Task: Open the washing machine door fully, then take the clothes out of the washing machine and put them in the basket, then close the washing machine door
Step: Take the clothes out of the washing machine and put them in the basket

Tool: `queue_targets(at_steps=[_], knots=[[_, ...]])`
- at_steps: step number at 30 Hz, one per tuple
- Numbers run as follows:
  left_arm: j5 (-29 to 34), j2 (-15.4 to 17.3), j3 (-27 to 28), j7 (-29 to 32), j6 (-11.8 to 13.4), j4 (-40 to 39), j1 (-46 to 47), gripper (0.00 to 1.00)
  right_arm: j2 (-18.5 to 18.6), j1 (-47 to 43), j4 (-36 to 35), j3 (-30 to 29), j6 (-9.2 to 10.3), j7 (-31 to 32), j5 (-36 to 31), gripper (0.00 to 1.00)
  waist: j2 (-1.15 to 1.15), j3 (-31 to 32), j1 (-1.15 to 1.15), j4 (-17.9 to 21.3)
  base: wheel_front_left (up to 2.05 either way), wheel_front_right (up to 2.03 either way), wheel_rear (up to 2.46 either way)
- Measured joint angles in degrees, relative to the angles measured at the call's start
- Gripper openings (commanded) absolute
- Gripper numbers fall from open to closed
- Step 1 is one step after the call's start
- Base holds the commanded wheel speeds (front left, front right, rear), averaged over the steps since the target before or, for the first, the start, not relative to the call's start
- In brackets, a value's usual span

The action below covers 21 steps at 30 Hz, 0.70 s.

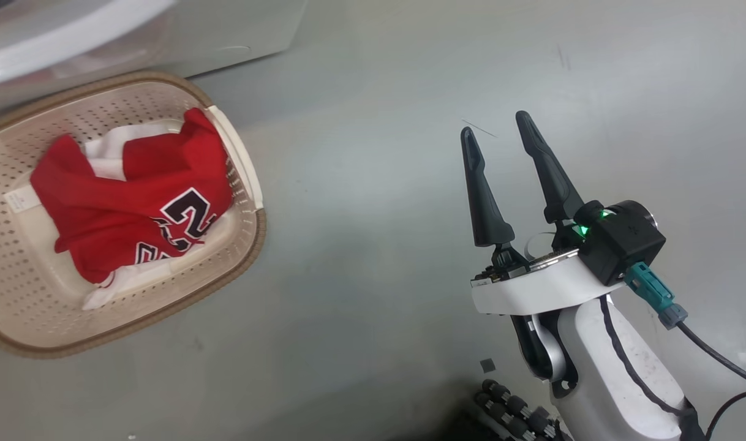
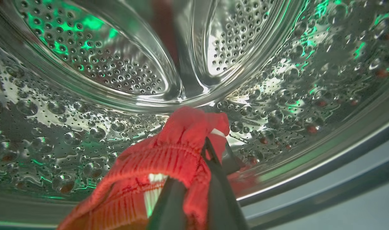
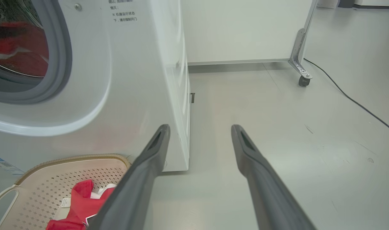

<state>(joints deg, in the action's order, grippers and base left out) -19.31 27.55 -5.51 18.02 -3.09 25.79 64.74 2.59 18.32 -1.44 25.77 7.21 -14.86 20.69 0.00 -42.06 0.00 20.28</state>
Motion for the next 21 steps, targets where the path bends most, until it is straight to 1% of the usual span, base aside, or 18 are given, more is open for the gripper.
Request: queue_targets(at_steps=[7, 8, 12, 21], knots=[[-3.0, -5.3, 2.6, -10.7, 1.5, -2.6, -7.5, 0.00, 0.0, -0.1, 1.7, -0.8, 0.00, 0.0, -2.5, 1.00, 0.00, 2.9, -0.01, -2.8, 0.00, 0.00, 0.00], [-3.6, -6.4, 3.2, -13.5, 1.5, -3.3, -9.9, 0.00, 0.1, -0.2, 2.2, -1.1, 0.00, 0.0, -3.0, 1.00, 0.00, 3.9, -0.01, -3.5, 0.00, 0.00, 0.00], [-4.5, -8.7, 3.5, -18.2, 1.6, -4.6, -14.7, 0.00, 0.1, -0.9, 3.3, -1.5, 0.00, 0.0, -3.7, 1.00, 0.00, 6.1, -0.01, -5.0, 0.00, 0.00, 0.00], [-4.5, -10.7, 3.5, -26.2, 1.8, -8.6, -23.9, 0.00, 0.2, -3.2, 4.7, -2.2, 0.00, 0.0, -4.4, 1.00, 0.00, 11.6, -0.01, -7.9, 0.00, 0.00, 0.00]])
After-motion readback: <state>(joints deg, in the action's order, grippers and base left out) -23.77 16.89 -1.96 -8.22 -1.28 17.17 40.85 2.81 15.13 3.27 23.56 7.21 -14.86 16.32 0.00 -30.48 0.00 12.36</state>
